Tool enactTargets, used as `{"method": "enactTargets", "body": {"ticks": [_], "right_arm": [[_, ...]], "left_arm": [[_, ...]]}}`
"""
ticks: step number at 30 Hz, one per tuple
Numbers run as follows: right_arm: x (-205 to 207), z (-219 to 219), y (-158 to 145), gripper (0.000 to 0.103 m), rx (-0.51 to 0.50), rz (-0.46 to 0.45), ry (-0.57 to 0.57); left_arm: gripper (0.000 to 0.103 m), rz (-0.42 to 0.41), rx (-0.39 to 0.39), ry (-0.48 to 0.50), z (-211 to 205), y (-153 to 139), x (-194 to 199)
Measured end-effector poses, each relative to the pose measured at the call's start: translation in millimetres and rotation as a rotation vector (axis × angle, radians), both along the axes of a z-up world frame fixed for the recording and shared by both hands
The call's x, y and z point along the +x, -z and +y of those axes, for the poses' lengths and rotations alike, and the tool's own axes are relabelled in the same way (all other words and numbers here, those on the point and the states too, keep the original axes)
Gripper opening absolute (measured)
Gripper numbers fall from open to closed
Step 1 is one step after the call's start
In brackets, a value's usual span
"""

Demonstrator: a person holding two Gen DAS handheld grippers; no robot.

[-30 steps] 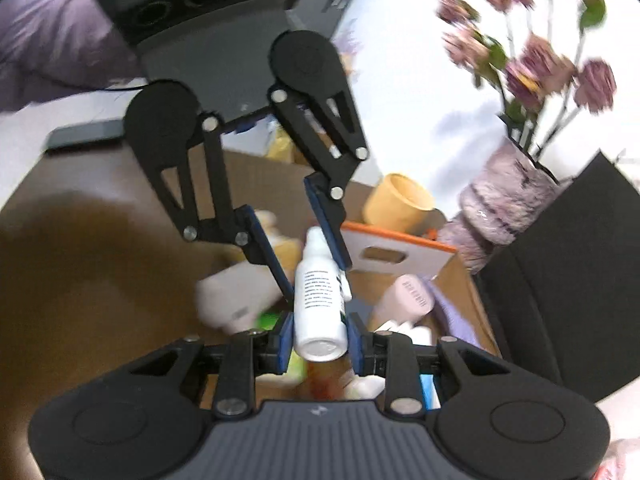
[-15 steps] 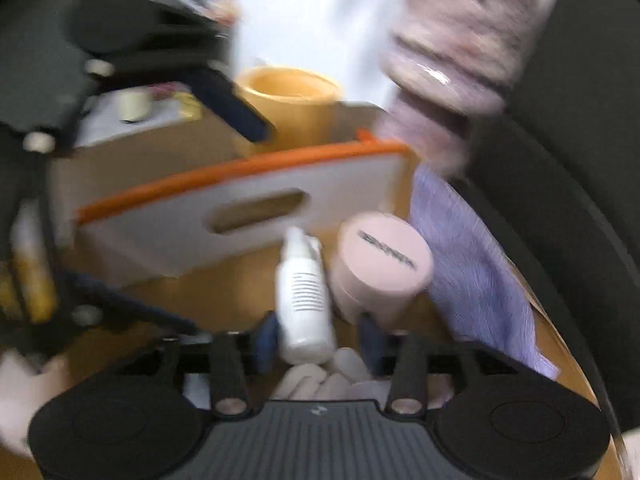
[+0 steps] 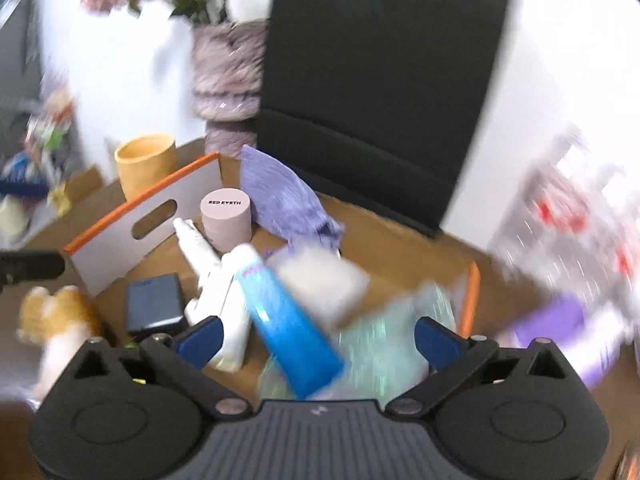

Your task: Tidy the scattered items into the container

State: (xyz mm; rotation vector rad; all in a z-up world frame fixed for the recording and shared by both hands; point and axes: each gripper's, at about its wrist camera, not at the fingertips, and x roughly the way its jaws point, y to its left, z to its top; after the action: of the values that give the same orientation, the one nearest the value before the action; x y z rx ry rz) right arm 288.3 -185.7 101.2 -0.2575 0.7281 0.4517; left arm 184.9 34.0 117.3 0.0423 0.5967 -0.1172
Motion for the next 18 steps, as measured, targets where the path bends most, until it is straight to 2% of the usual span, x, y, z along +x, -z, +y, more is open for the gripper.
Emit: {"method": "enactTargets", "body": {"ticks": [4, 9, 11, 14, 16, 18], "right_arm": [[-72, -10, 1, 0.103, 0.054, -0.056, 0.005], [-156, 1, 20, 0.103, 0.109, -0.045, -0.054], [-185, -3, 29, 0.103, 0.137, -0.041, -0.025], [-213, -9, 59, 0.103, 0.181, 0.008, 0.061], [-223, -11, 78, 0.102, 0.171, 0.043, 0.145], [-234, -12, 90, 0.102, 0.147, 0.018, 0.214]], "left_arm": [[0.103, -0.032, -0.035, -0.030, -8, 10, -54], [0.103, -0.080, 0.005, -0.073, -25, 30, -115], [0.103, -0.086, 0.022, -0.068, -32, 42, -134], [0.103, -0.076, 0.029, -0.074, -38, 61, -153], [0.103, -0.064, 0.030, -0.095, -39, 74, -161], [0.103, -0.049, 0.030, -0.106, -42, 84, -167]]}}
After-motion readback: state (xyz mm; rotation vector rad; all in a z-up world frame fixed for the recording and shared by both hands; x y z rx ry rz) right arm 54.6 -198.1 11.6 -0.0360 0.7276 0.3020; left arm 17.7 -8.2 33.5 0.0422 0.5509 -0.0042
